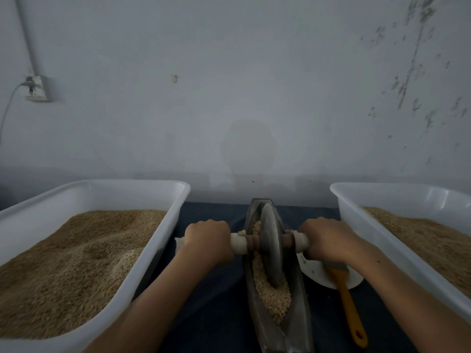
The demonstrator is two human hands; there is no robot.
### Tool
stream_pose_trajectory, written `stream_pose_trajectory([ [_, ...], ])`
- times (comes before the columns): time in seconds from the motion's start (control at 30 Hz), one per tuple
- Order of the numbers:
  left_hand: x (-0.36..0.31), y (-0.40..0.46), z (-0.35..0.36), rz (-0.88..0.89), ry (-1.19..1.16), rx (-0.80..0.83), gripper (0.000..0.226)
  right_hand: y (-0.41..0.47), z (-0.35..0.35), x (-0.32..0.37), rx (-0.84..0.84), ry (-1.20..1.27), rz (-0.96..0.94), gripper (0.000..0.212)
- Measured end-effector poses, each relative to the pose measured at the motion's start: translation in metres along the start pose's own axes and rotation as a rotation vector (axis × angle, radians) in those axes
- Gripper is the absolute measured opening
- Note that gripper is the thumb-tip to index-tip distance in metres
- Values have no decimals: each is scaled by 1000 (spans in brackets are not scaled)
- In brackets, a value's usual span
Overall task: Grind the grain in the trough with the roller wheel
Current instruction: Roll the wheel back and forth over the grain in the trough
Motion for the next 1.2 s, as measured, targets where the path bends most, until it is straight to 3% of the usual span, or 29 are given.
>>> stream_pose_trajectory([
  [0.07,-1,0,1,-14,-10,-44,27,-1,2,1,-112,-18,-5,4],
  [0.17,-3,1,3,-38,-4,-133,20,-1,5,3,-258,-12,-5,16],
  [0.27,-5,0,3,-43,9,-203,18,-1,5,3,-330,29,-4,14],
  [0.4,-3,1,3,-12,3,-154,23,-1,4,2,-262,12,-4,4],
  [0.63,2,3,0,21,-32,85,37,0,-4,0,15,-9,-33,14],
  [0.73,2,4,1,15,-20,55,35,0,-2,0,-20,-13,-23,11],
  [0.9,0,4,2,-3,9,-120,24,0,4,3,-256,-17,-3,5],
  [1.0,-1,3,3,2,13,-196,21,1,6,4,-311,11,15,8],
  [1.1,0,5,5,9,14,-172,22,1,6,4,-299,-15,5,7],
  [1.2,4,7,6,16,-22,-53,27,0,1,3,-185,-43,-22,8],
])
Point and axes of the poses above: each hand's wrist, its own y-axis towards the middle knuckle, its own z-axis out of the palm, x = y × z, the point moved 2 cm from there along y, towards the middle knuckle, and after that the axes turned 3 degrees about -y, right-handed, at the moved point
